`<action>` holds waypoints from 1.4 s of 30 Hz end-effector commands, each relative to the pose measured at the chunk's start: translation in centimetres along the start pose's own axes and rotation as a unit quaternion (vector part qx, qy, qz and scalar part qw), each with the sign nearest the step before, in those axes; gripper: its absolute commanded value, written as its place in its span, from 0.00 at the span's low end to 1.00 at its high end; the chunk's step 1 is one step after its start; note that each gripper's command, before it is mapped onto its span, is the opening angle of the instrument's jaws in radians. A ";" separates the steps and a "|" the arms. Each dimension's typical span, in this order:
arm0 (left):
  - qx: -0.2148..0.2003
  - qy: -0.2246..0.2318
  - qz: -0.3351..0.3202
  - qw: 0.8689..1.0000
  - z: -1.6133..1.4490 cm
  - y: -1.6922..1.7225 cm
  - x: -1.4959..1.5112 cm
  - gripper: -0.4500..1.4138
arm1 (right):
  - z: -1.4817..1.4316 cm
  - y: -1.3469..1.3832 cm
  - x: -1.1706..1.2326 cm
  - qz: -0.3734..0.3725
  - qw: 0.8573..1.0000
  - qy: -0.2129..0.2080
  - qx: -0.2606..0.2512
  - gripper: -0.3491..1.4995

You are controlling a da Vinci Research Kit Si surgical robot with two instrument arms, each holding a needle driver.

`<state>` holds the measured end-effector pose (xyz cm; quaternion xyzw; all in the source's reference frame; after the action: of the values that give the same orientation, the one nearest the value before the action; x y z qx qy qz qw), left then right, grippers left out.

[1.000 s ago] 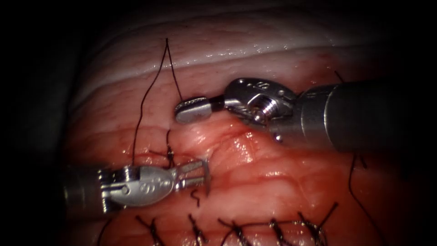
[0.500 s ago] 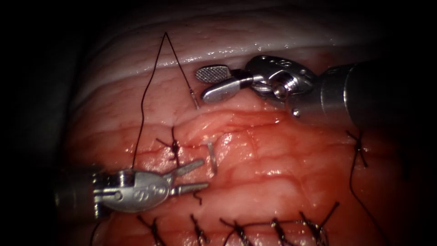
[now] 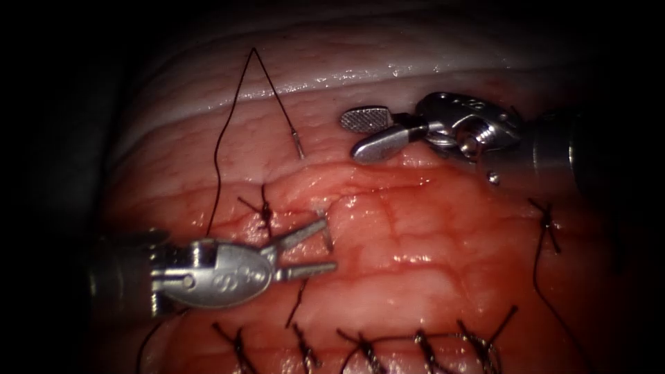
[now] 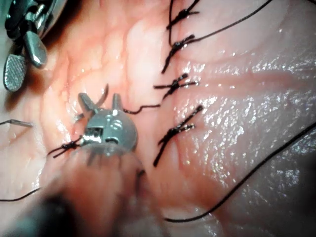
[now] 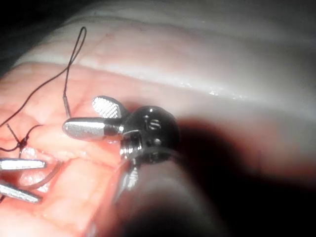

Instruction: Wound Closure

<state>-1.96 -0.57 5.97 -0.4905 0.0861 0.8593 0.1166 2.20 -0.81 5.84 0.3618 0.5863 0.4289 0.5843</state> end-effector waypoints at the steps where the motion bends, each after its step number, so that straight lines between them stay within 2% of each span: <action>1: 0.002 0.000 0.000 1.000 0.11 0.02 -0.03 0.37 | 0.09 0.02 -0.03 0.000 1.000 0.001 0.001 0.76; 7: 0.000 0.005 0.002 1.000 0.26 0.00 -0.10 0.39 | 0.09 -0.02 -0.06 0.000 1.000 0.003 0.001 0.74; 10: -0.002 0.007 -0.001 1.000 0.27 -0.05 -0.15 0.33 | 0.09 -0.02 -0.08 -0.001 1.000 0.005 0.000 0.72; 11: -0.002 0.008 -0.010 1.000 0.26 -0.07 -0.16 0.27 | 0.09 -0.02 -0.09 -0.002 1.000 0.005 0.000 0.71; 12: -0.004 0.010 -0.024 1.000 0.25 -0.08 -0.18 0.11 | 0.09 -0.02 -0.10 -0.002 1.000 0.005 0.000 0.69; 13: -0.005 0.010 -0.033 0.999 0.24 -0.09 -0.19 0.00 | 0.09 -0.01 -0.11 -0.003 1.000 0.005 -0.002 0.68; 17: -0.027 0.032 -0.053 0.998 0.18 -0.13 -0.15 0.00 | 0.09 -0.02 -0.16 0.001 1.000 0.006 -0.004 0.59; 22: -0.075 0.062 -0.094 0.991 0.12 -0.10 0.02 0.00 | 0.05 -0.04 -0.20 0.005 1.000 0.004 -0.002 0.54; 26: -0.115 0.083 -0.187 0.972 0.05 -0.12 0.24 0.00 | -0.03 -0.08 -0.22 0.011 1.000 0.001 0.002 0.47; 27: -0.146 0.099 -0.231 0.957 0.02 -0.16 0.34 0.00 | -0.07 -0.10 -0.23 0.014 1.000 0.000 0.004 0.47; 30: -0.178 0.113 -0.290 0.934 -0.03 -0.24 0.47 0.00 | -0.10 -0.13 -0.24 0.023 1.000 -0.001 0.005 0.47; 32: -0.199 0.136 -0.324 0.915 -0.09 -0.32 0.60 0.00 | -0.11 -0.14 -0.25 0.029 1.000 -0.002 0.006 0.44; 38: -0.224 0.167 -0.335 0.900 -0.25 -0.42 0.84 0.00 | -0.11 -0.14 -0.26 0.032 0.999 0.000 0.006 0.42; 42: -0.231 0.172 -0.336 0.897 -0.34 -0.43 0.97 0.00 | -0.11 -0.15 -0.27 0.032 0.999 -0.001 0.007 0.42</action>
<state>-1.98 -0.13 4.85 -0.6468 -0.2590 0.6692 0.2583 2.04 -1.13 5.74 0.3838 0.5763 0.4441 0.5686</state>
